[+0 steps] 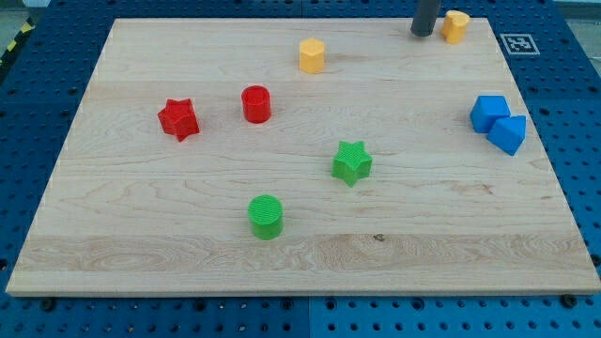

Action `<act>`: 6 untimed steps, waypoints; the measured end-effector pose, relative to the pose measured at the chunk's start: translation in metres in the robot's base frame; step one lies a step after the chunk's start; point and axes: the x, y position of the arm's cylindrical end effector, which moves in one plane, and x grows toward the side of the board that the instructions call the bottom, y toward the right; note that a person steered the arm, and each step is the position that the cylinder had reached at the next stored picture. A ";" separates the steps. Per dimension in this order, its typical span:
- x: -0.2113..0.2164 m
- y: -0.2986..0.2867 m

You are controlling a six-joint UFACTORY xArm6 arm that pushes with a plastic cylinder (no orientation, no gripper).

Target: Move your arm to the bottom side of the hexagon

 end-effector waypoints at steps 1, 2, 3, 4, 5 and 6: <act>0.001 0.000; 0.026 -0.007; 0.058 -0.036; 0.081 -0.062; 0.105 -0.086; 0.124 -0.131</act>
